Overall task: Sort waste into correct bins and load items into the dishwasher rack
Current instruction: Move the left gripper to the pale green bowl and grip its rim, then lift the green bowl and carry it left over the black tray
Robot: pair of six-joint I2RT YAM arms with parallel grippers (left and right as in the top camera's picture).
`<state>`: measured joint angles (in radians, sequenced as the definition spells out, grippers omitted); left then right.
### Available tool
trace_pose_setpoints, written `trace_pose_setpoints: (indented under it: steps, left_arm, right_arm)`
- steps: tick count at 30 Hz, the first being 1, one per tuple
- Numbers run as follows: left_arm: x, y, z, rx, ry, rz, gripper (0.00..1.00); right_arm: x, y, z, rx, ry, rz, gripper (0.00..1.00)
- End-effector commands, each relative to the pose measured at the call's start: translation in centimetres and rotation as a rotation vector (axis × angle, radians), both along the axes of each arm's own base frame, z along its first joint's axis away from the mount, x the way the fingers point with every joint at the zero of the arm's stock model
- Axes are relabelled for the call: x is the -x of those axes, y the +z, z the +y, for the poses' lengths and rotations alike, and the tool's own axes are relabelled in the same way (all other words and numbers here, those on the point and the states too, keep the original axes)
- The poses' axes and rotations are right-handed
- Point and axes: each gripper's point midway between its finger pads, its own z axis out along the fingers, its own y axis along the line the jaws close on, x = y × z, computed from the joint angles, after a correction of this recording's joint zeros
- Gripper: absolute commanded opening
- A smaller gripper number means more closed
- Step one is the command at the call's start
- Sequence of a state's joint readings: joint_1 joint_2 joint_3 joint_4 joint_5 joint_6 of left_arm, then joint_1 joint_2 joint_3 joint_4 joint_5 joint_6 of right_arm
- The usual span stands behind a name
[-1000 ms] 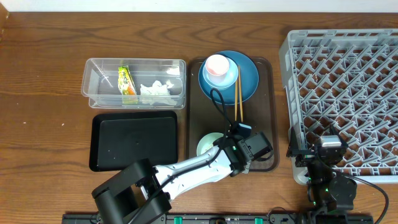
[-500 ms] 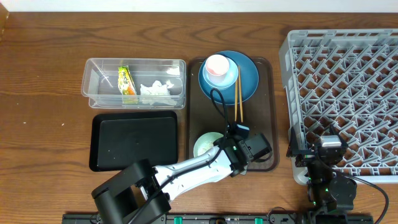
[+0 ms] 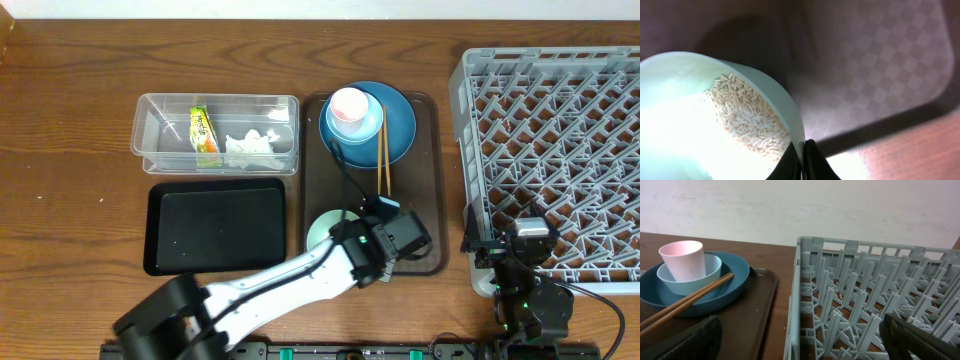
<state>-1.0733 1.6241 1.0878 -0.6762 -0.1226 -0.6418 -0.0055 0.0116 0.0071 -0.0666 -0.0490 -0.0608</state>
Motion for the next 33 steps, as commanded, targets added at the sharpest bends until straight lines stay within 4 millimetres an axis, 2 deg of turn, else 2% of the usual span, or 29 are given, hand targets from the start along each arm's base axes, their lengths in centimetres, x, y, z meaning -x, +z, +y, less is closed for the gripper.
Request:
trace_pose_setpoints:
  steps: [1, 8, 15, 24, 33]
  left_arm:
    - [-1.2, 2.5, 1.7, 0.017, 0.030, -0.048, 0.06]
    - [-3.5, 6.2, 6.7, 0.043, 0.124, -0.078, 0.06]
    - [-5.2, 7.6, 11.4, 0.131, 0.220, 0.010, 0.06]
    - [-7.2, 8.7, 14.6, 0.418, 0.272, 0.153, 0.06]
    - [-6.5, 9.7, 17.1, 0.655, 0.266, 0.234, 0.06]
  right_arm:
    - [0.0, 0.0, -0.2, 0.008, -0.008, -0.003, 0.99]
    - [0.0, 0.0, -0.2, 0.008, -0.008, -0.003, 0.99]
    - [0.0, 0.0, -0.2, 0.008, -0.008, -0.003, 0.99]
    - [0.0, 0.0, -0.2, 0.008, -0.008, -0.003, 0.99]
    - [0.0, 0.0, -0.2, 0.008, -0.008, -0.003, 0.99]
